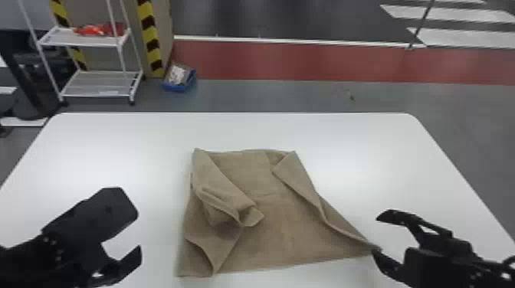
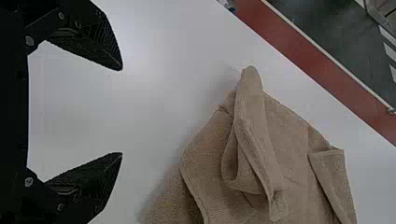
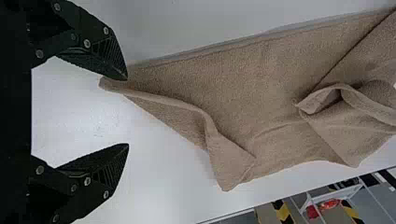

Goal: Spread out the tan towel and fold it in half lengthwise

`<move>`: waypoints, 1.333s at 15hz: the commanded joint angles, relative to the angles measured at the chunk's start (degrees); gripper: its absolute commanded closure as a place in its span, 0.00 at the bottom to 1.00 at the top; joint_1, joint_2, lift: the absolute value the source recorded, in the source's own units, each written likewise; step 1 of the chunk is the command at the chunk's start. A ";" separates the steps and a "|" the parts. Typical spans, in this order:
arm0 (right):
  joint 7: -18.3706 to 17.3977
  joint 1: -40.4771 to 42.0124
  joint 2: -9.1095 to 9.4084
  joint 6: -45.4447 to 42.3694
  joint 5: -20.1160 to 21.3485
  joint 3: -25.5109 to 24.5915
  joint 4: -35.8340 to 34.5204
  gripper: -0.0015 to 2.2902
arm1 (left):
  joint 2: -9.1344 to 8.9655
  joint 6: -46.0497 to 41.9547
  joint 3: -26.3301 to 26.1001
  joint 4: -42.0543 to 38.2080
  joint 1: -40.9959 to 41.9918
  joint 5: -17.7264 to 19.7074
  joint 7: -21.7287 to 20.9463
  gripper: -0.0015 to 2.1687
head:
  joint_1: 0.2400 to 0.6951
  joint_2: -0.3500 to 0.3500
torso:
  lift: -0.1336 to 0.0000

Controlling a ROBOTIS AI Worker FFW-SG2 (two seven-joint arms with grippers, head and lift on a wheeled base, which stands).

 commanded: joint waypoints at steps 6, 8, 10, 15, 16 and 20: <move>1.01 -1.87 0.55 4.46 -0.05 2.43 2.67 0.21 | -0.16 -0.50 0.55 0.10 -0.17 0.00 -0.18 0.12 | 1.00 0.40 | 0.04; 1.97 -2.22 0.55 5.34 -0.14 2.43 3.20 0.26 | -0.24 -1.38 0.73 0.54 -0.17 0.00 -0.27 0.12 | 1.00 0.40 | 0.04; 2.33 -2.22 0.55 6.04 -0.32 1.99 3.38 0.30 | -0.24 -1.90 0.73 0.98 -0.61 0.35 -0.27 0.12 | 1.00 0.39 | 0.04; 2.50 -2.57 0.72 6.22 -0.93 1.37 3.38 0.58 | -0.16 -2.43 0.73 1.69 -1.67 1.05 -0.62 0.12 | 1.00 0.37 | 0.04; 2.50 -2.75 0.81 6.22 -1.20 1.37 3.38 0.58 | -0.16 -2.61 0.73 1.77 -1.75 1.05 -0.88 0.12 | 1.00 0.36 | 0.04; 2.33 -4.77 2.30 10.08 -6.38 -1.88 2.41 0.58 | -0.68 -2.96 0.73 1.95 -2.19 2.55 -1.59 0.12 | 1.00 0.36 | 0.04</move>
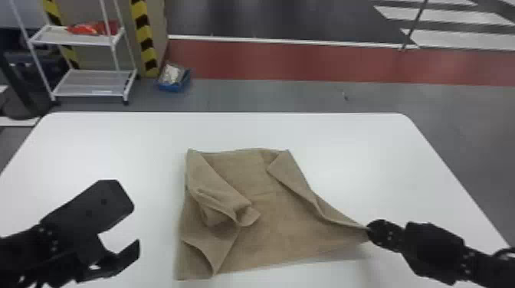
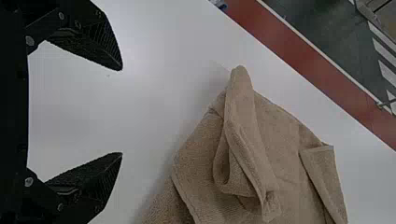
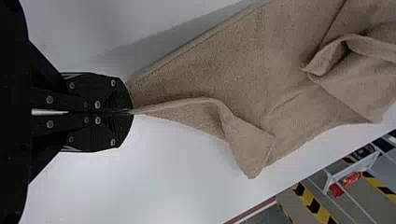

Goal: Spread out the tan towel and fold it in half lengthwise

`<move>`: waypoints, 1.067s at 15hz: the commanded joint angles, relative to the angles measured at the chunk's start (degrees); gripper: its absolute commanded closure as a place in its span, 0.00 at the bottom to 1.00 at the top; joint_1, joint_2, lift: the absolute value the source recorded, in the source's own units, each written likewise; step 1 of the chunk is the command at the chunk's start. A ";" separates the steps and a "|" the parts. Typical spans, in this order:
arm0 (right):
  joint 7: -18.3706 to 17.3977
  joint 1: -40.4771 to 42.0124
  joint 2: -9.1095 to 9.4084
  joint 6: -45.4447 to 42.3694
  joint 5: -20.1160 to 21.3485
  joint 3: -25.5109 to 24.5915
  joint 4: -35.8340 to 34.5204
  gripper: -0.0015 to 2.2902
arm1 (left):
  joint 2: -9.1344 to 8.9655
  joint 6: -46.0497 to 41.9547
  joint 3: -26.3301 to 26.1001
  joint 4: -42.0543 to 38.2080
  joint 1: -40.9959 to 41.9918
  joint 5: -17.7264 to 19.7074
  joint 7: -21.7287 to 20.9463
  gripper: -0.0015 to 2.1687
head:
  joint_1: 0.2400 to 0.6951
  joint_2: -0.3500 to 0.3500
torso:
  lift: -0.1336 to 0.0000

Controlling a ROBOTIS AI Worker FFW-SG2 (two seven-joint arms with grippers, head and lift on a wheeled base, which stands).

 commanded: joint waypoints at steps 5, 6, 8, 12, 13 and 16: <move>-0.91 -0.26 1.29 6.05 -1.74 -1.80 -1.89 0.58 | -2.36 -7.18 -0.70 2.97 -3.23 4.35 -6.98 0.12 | 1.00 0.25 | 0.04; -1.52 -0.35 1.38 7.80 -2.44 -2.32 -1.89 0.58 | -2.10 -9.99 -0.79 3.94 -3.23 4.17 -8.91 0.13 | 1.00 0.23 | 0.04; -2.05 -0.35 2.00 9.03 -3.06 -2.94 -1.89 0.58 | -1.92 -15.79 -2.29 5.52 -3.94 4.08 -12.43 0.17 | 1.00 0.15 | 0.04; -2.23 -0.35 3.49 10.26 -2.53 -2.41 -2.07 0.58 | -2.36 -20.71 -7.03 7.63 -6.22 3.73 -15.94 0.17 | 1.00 0.04 | 0.04; -2.32 -0.35 3.84 10.26 -2.18 -2.32 -2.16 0.58 | -2.63 -21.59 -7.82 8.24 -6.57 3.64 -15.94 0.17 | 1.00 0.02 | 0.04; -2.67 -0.53 5.25 10.62 -1.65 -2.32 -2.60 0.58 | -3.68 -24.93 -11.07 11.23 -10.27 3.56 -15.59 0.17 | 1.00 0.00 | 0.04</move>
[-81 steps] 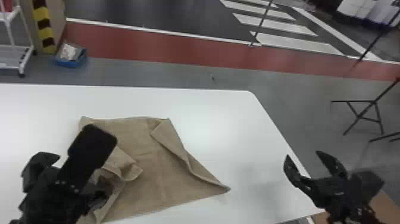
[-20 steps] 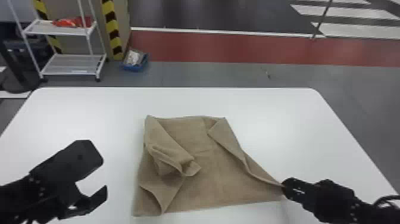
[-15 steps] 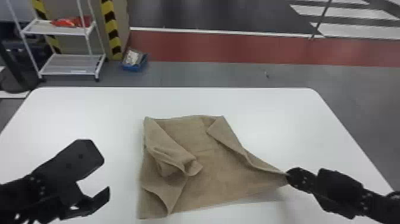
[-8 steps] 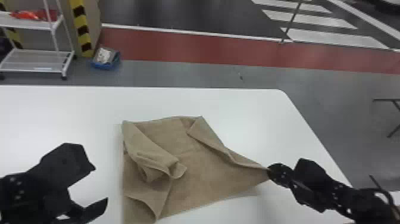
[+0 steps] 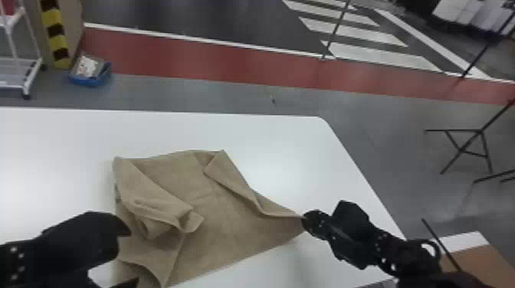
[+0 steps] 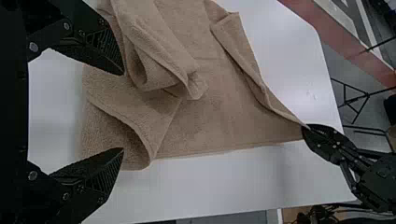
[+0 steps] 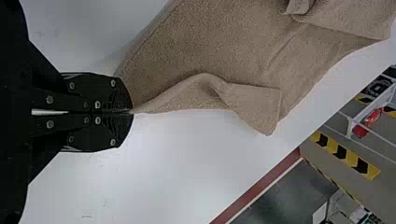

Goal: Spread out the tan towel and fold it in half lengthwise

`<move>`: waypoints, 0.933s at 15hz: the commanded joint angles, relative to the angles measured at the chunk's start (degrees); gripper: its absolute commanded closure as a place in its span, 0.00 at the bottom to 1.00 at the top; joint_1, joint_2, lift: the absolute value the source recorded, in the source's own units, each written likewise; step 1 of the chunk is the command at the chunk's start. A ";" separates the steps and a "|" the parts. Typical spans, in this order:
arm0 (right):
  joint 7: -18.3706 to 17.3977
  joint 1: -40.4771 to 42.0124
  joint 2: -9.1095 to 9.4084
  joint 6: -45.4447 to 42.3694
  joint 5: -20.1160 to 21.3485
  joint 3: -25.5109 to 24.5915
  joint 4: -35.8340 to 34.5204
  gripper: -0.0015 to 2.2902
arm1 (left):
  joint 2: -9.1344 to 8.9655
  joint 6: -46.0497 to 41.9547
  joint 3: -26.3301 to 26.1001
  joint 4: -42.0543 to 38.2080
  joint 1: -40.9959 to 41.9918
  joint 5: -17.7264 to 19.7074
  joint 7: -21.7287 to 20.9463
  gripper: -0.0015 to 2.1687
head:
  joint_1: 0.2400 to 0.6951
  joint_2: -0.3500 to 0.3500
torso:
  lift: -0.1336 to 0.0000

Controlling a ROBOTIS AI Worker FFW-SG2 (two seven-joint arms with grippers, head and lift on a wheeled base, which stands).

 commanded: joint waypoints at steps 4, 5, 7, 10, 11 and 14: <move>-0.16 1.03 1.64 0.44 0.18 -0.92 -1.63 0.58 | -0.73 -7.49 -2.47 7.19 -5.46 1.30 -0.25 0.22 | 1.00 0.00 | 0.04; -0.16 1.39 1.82 0.44 0.18 -1.36 -1.98 0.58 | -0.64 -8.02 -2.47 7.98 -5.55 1.48 -0.33 0.22 | 1.00 0.00 | 0.04; -0.24 1.65 2.31 0.44 0.18 -1.63 -2.33 0.58 | -0.73 -10.30 -2.47 9.56 -5.64 1.65 -0.42 0.22 | 1.00 0.00 | 0.04; -0.24 1.83 2.31 0.44 0.18 -1.89 -2.59 0.58 | -0.29 -13.12 -2.21 11.32 -5.64 2.27 -0.60 0.22 | 1.00 0.00 | 0.04; -0.24 1.83 2.31 0.44 0.18 -1.98 -2.59 0.58 | -0.20 -13.64 -1.94 11.67 -5.55 2.53 -1.04 0.22 | 1.00 0.00 | 0.04; -0.24 1.83 2.31 0.44 0.27 -2.15 -2.59 0.58 | 0.33 -15.40 -0.45 11.41 -4.85 3.24 -1.83 0.22 | 1.00 0.00 | 0.04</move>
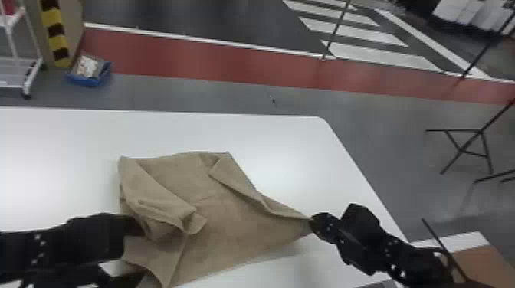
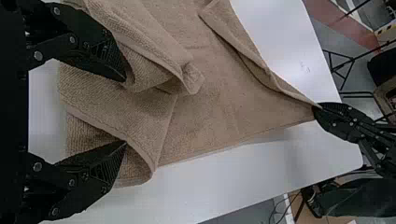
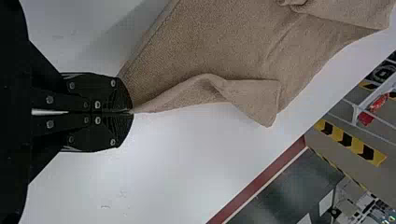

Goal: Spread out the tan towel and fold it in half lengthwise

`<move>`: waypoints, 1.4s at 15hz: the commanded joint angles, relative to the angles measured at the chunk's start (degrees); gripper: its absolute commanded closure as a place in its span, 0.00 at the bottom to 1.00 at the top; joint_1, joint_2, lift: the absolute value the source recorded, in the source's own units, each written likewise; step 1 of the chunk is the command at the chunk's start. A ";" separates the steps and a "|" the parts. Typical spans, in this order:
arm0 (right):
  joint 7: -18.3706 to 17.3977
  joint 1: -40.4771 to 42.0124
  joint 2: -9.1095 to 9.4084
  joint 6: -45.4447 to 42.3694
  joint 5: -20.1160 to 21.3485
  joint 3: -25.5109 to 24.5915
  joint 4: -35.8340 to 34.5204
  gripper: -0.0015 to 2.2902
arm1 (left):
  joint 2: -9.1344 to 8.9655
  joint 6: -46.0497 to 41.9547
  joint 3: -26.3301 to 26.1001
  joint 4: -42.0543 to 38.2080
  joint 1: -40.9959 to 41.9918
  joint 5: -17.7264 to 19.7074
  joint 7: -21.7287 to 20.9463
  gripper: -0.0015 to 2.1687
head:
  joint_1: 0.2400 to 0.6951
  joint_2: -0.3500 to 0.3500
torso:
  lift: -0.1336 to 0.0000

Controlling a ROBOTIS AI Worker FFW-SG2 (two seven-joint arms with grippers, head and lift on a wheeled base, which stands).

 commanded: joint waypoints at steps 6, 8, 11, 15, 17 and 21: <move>-0.08 -0.08 0.05 0.00 0.34 0.20 0.00 0.58 | -0.05 -1.52 1.19 -0.50 2.00 0.29 -1.84 0.22 | 1.00 0.00 | 0.04; -0.17 -0.08 0.05 0.00 0.34 0.11 0.00 0.58 | -0.31 -1.52 1.01 -0.33 2.00 0.65 -1.84 0.22 | 1.00 0.00 | 0.04; -0.26 -0.08 0.05 0.18 0.60 0.11 0.35 0.58 | -1.46 -1.34 0.39 0.20 2.00 0.82 0.00 0.22 | 1.00 0.00 | 0.04; -0.35 -0.08 0.05 0.18 0.69 0.02 0.35 0.58 | -1.90 -0.99 -0.04 0.90 1.91 0.91 1.67 0.42 | 1.00 0.00 | 0.04; -0.35 -0.08 0.05 0.18 0.69 -0.06 0.35 0.58 | -1.90 -0.29 0.48 0.90 1.91 0.91 1.76 0.65 | 1.00 0.00 | 0.04; -0.70 -0.08 0.05 0.35 0.25 -0.33 -0.18 0.58 | -1.54 3.23 2.59 0.29 2.09 2.05 4.49 0.93 | 1.00 0.00 | 0.04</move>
